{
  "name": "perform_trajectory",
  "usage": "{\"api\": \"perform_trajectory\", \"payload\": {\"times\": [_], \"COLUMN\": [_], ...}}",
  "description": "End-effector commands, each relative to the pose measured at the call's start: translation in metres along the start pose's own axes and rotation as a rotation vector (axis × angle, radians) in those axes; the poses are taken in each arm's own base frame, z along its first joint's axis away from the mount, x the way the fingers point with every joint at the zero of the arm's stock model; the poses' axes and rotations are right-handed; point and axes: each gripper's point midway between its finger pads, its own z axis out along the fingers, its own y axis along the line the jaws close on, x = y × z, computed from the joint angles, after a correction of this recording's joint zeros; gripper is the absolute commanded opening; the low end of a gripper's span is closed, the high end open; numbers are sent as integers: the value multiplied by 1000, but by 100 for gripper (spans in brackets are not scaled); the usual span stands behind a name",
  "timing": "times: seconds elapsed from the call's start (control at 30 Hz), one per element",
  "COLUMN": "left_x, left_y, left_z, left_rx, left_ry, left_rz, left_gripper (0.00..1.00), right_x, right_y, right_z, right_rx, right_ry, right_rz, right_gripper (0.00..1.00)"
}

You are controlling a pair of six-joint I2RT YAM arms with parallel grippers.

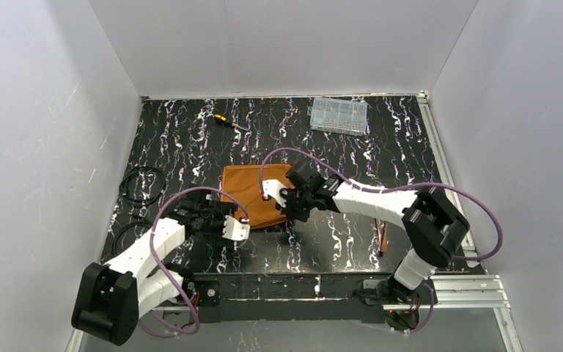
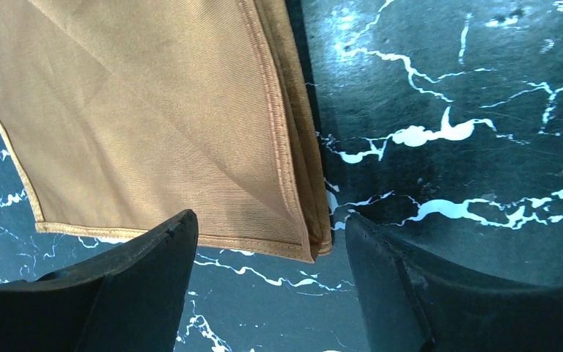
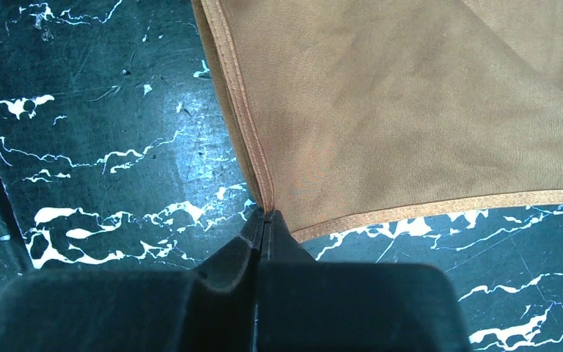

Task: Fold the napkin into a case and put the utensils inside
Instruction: Pick up the upper triangle-folded napkin from the center of the board.

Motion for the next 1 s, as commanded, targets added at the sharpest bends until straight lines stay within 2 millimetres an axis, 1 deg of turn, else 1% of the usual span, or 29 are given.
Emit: {"api": "perform_trajectory", "payload": {"times": [0.0, 0.13, 0.2, 0.27, 0.37, 0.5, 0.57, 0.63, 0.7, 0.9, 0.97], "left_x": [-10, -23, -26, -25, -16, -7, -4, -7, -16, -42, -46], "left_y": [-26, -30, -31, -29, -17, 8, 13, 12, 8, -10, -16], "left_z": [-3, -14, -17, -15, -7, 2, 5, 6, 7, 6, 6], "left_rx": [92, 106, 107, 103, 45, -60, -90, -88, -77, 6, 24], "left_ry": [-46, -84, -92, -85, -38, 20, 43, 37, 16, -47, -49], "left_rz": [20, 18, 3, -9, -40, -68, -89, -102, -107, -141, -149], "left_gripper": [73, 77, 78, 78, 77, 75, 74, 74, 75, 74, 74], "right_x": [-27, -36, -40, -43, -45, -47, -48, -49, -51, -56, -56], "right_y": [-16, -26, -29, -31, -31, -30, -31, -33, -34, -40, -43], "right_z": [-10, -12, -15, -17, -18, -19, -18, -18, -18, -20, -21], "right_rx": [19, 12, 6, 5, -2, -10, -11, -14, -15, -3, 6], "right_ry": [-84, -122, -140, -153, -163, -170, -173, -177, -183, -197, -203], "right_rz": [38, 96, 113, 122, 127, 135, 142, 153, 160, 178, 189], "right_gripper": [1, 1, 1, 1, 1, 1, 1, 1, 1, 1, 1]}}
